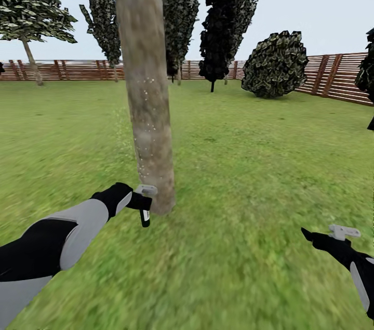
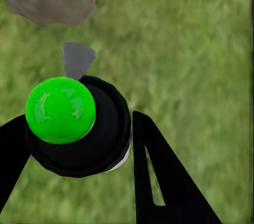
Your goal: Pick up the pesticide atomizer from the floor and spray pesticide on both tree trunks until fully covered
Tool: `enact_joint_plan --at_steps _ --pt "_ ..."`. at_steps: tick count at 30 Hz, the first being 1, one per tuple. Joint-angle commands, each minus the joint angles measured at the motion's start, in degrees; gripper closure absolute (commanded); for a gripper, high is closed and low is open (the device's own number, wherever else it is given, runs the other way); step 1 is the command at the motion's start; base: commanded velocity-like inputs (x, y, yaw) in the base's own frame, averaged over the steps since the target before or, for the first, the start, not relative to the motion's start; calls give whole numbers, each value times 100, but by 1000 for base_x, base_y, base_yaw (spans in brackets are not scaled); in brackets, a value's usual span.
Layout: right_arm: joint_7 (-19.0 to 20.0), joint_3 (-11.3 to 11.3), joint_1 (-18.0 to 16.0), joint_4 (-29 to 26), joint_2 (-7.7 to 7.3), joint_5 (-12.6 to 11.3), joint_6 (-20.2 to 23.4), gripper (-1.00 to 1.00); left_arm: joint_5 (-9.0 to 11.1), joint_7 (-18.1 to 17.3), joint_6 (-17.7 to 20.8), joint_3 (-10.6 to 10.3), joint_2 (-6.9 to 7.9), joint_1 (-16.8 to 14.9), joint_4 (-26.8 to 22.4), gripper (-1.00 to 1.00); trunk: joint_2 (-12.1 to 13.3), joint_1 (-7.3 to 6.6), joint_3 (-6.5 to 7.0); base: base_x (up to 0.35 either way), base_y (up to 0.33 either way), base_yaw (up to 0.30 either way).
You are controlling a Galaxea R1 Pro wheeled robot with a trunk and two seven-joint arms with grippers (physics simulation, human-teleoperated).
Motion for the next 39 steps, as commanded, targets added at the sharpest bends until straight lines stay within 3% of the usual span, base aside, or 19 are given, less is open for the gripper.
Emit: enact_joint_plan --at_steps 1,17,21,28,31,33,37,39 --pt "-4 4 -2 0 0 0 0 -100 1 0 0 3 0 0 0 100 0 0 -1 0 -322 113" --pt "-7 0 -3 0 0 0 0 -100 1 0 9 -4 -4 0 0 100 0 0 -66 -46 -322 235" --pt "-7 -1 -3 0 0 0 0 -100 16 0 8 1 -67 0 7 100 0 0 -83 -97 -321 238" --pt "0 -5 -3 0 0 0 0 -100 -5 42 66 16 -97 -3 -232 100 0 0 -87 -11 -51 34" --pt "9 -5 -1 4 0 0 0 -100 -10 52 862 21 -84 -8 -741 100 0 0 -87 0 -2 1" --pt "10 -5 -3 7 0 0 1 -100 -22 97 1575 15 -80 -9 -1410 100 0 0 -87 0 0 0" --pt "10 -10 0 8 0 0 1 -100 -39 271 1982 13 -92 -20 -1836 100 0 0 -87 0 0 0" --pt "17 -10 2 8 0 0 0 -100 -134 633 2052 3 -100 -25 -1887 100 0 0 -87 0 0 0"
